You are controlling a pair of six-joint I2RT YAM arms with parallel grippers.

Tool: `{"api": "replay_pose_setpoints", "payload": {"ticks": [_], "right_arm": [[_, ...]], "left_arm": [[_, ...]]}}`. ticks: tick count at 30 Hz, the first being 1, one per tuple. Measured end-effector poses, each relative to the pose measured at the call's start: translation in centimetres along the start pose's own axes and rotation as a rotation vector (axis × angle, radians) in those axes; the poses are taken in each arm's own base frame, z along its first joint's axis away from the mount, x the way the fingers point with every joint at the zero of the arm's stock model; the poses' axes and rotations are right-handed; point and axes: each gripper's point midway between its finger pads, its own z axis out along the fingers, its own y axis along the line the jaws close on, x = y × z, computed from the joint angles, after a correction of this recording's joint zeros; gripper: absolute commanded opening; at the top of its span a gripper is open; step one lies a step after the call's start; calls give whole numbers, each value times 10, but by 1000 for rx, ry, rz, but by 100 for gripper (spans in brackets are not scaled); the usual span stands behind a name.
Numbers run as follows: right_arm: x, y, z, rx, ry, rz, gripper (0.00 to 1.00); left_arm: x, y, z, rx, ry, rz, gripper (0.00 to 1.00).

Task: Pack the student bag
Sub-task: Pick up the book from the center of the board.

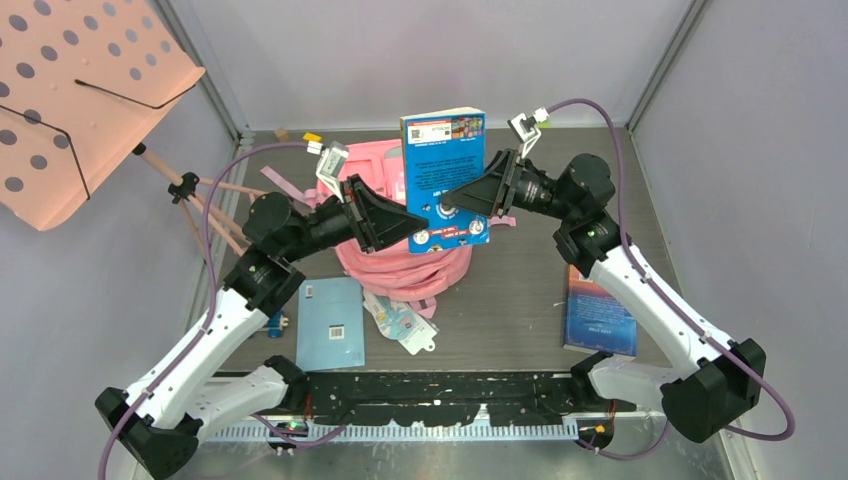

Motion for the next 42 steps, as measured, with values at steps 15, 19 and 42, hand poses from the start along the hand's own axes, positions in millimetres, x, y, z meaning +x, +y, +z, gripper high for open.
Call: {"api": "replay_pose_setpoints", "payload": {"ticks": [15,19,42], "right_arm": [[10,5,15,-67,44,-5,100],[10,1,19,-70,43,-6,100],[12,14,10,-59,-28,-21,16]], "left_arm": [[-4,-2,0,8,-13,3,0],[-4,2,-1,-9,-15,-1,0],[-1,22,-10,-120,-17,100,0]]}}
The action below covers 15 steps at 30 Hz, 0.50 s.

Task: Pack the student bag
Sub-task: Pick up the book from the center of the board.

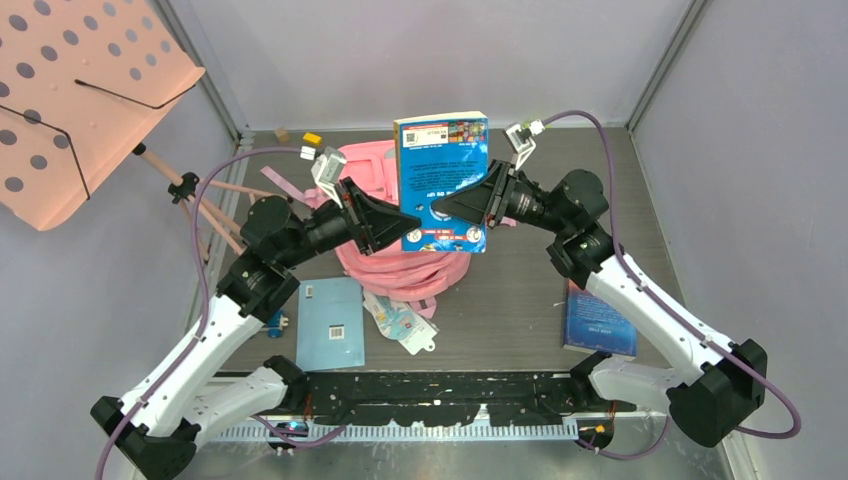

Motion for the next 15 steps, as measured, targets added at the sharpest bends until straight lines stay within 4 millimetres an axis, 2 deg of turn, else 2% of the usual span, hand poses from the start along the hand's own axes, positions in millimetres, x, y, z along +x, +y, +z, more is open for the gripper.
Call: {"api": "replay_pose_setpoints", "payload": {"ticks": [1,2,5,6,7,10,12,15], "right_arm": [[1,-2,-1,16,-8,-2,7],[1,-4,-3,31,-15,-1,4],[2,-14,-6,87,-36,3,0],[3,-19,-7,115,-45,7,0],[3,-23,-8,139,-51,10,0],[5,-39,-13,237,-72,19,0],[7,-54,-20,338,-89,25,0],[4,-95,-43,558,-130,33,0]], "left_arm": [[1,2,0,-7,4,4,0],[3,3,0,-13,9,8,0],[9,12,2,-41,29,10,3],[11,16,3,-54,37,14,10],[14,20,4,-69,46,16,22],[20,32,5,-117,76,40,66],[26,43,3,-161,108,85,80],[28,56,-2,-215,144,161,88]]}}
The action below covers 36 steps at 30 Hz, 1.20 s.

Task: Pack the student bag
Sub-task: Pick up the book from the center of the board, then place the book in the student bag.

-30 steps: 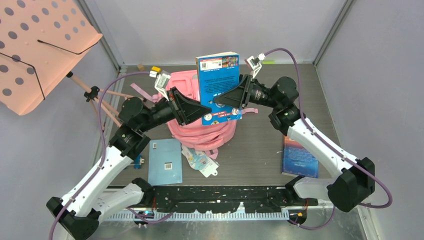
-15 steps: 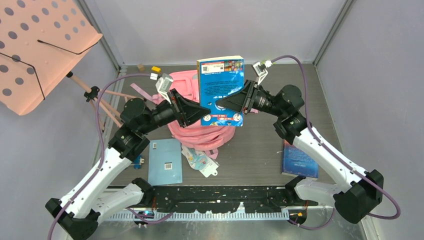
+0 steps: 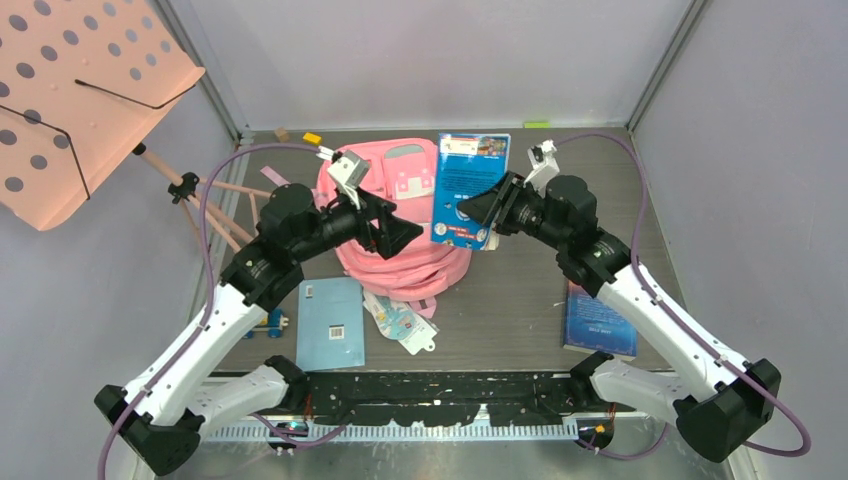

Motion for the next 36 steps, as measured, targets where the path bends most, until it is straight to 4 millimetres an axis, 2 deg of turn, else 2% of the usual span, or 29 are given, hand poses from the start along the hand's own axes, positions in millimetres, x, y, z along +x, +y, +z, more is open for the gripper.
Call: {"api": "replay_pose_setpoints", "payload": {"ticks": [1,3,7,9,13,18,21,25,31,36], "right_arm": [[0,-18,-1,81,-9,4,0],[-1,-52,-6,230,-24,11,0],[-8,-103,-25,449,-55,34,0],[-14,-121,-34,523,-77,44,1],[-22,-147,-49,628,-112,55,0],[-18,-153,-61,661,-105,39,0],[-18,-150,-67,660,-107,30,0],[-18,-150,-74,658,-120,26,0],[-6,-161,-77,678,-97,39,0],[-3,-163,-78,679,-88,45,0]], "left_arm": [[1,4,0,-20,12,26,92],[8,16,1,-62,45,81,93],[40,46,9,-145,175,155,93],[61,61,15,-171,249,188,90],[108,85,20,-217,418,248,73],[161,94,25,-225,611,326,64],[179,97,26,-229,681,353,62],[193,103,25,-248,736,361,62],[206,103,28,-260,779,385,59],[219,105,30,-286,821,413,48]]}}
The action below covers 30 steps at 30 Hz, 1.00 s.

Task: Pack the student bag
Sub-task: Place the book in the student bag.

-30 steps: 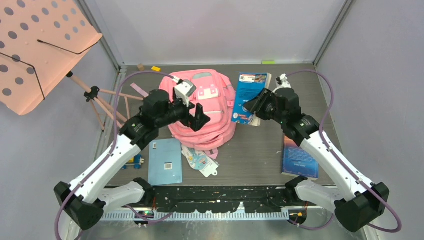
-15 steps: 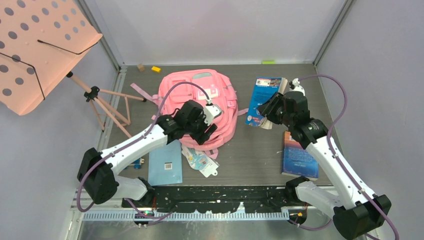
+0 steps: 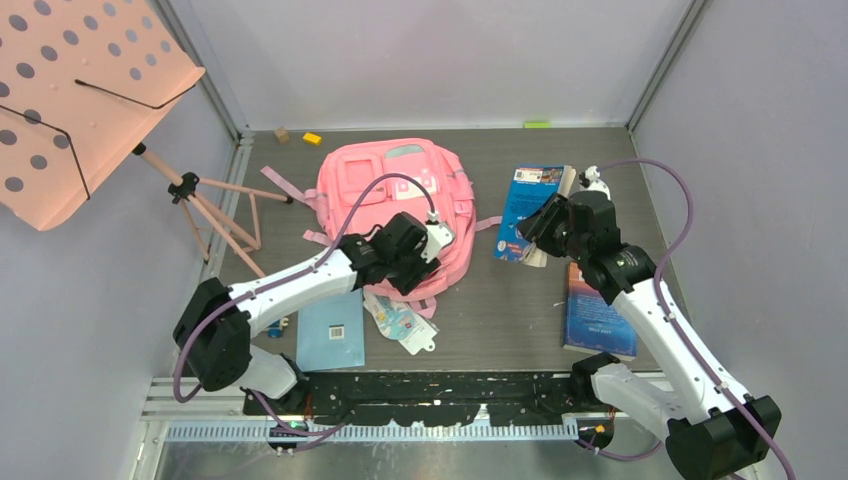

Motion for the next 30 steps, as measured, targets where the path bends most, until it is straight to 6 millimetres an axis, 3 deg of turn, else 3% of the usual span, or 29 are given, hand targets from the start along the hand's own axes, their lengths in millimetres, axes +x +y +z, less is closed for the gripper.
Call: {"api": "replay_pose_setpoints", "payload": {"ticks": [10,24,30], "right_arm": [[1,1,-3,-11,0,5,0],[9,-7,0,1,21,16,0],[13,-9,0,3,28,21,0]], "left_arm": [[0,7,3,-80,10,-12,45],[5,-7,16,-112,45,25,43],[10,3,21,-207,72,32,33]]}}
